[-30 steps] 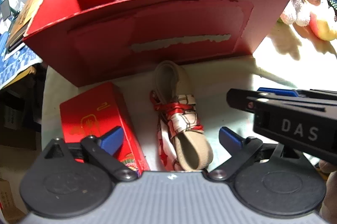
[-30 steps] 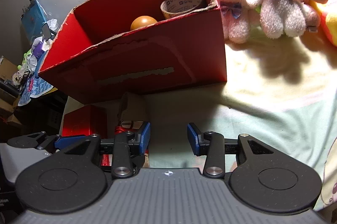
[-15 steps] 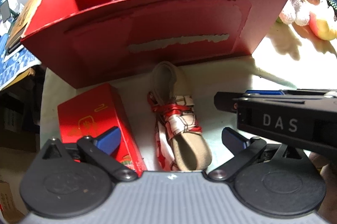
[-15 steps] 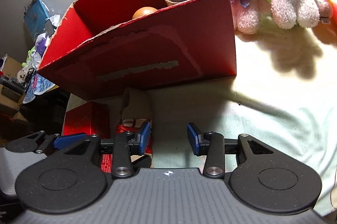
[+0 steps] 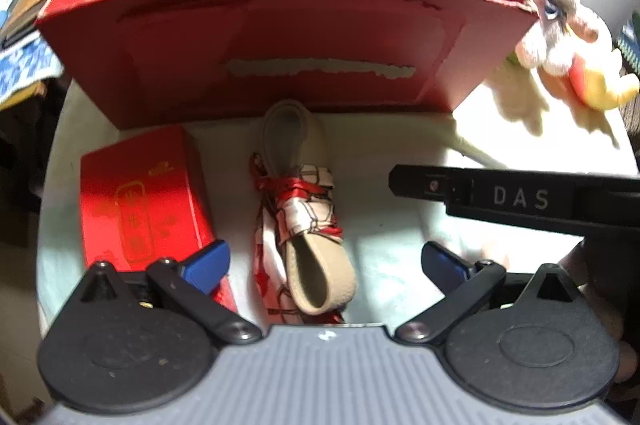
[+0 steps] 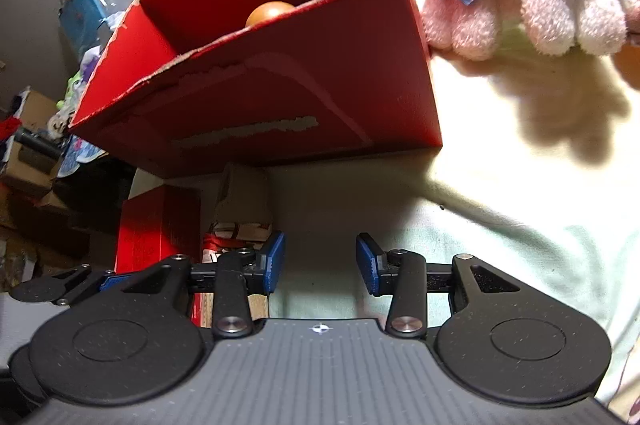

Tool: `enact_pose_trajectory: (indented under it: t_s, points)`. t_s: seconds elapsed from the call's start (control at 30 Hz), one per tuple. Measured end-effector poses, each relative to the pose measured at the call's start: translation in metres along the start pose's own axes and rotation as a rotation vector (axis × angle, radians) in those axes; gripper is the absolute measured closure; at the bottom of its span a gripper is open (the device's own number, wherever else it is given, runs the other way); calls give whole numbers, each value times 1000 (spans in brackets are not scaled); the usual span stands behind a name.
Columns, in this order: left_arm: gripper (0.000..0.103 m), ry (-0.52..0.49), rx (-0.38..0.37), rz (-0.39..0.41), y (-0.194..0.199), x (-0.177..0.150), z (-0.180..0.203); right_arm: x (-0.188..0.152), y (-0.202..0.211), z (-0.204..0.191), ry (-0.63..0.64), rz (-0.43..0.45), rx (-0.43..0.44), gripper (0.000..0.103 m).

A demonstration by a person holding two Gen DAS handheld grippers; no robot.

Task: Organize objects
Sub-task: 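Move the right gripper down toward the beige strap bundle beside the box, then close the right gripper on the beige strap bundle's red-tied middle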

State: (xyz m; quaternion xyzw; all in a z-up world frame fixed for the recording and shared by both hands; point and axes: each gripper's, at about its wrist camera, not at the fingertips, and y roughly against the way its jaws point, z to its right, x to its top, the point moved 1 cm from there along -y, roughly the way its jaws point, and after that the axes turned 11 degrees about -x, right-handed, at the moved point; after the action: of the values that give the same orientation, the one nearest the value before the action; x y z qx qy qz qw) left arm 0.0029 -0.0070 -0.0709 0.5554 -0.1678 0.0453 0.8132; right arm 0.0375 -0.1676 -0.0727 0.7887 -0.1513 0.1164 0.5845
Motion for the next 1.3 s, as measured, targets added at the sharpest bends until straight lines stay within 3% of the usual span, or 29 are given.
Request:
enact_pose_trajectory:
  t_s: [0.23, 0.43, 0.57, 1.13, 1.3]
  points:
    - [2, 81, -40, 28, 2, -1, -4, 3, -7, 4, 18, -32, 78, 61]
    - [4, 92, -41, 44, -2, -2, -4, -1, -11, 2, 41, -54, 129, 61]
    - [19, 75, -81, 62, -4, -2, -3, -4, -15, 4, 18, -63, 163, 61]
    - [21, 8, -272, -6, -29, 10, -9, 8, -19, -6, -41, -62, 168, 59]
    - [21, -42, -286, -36, -30, 9, -6, 14, -16, -11, 45, -38, 163, 59]
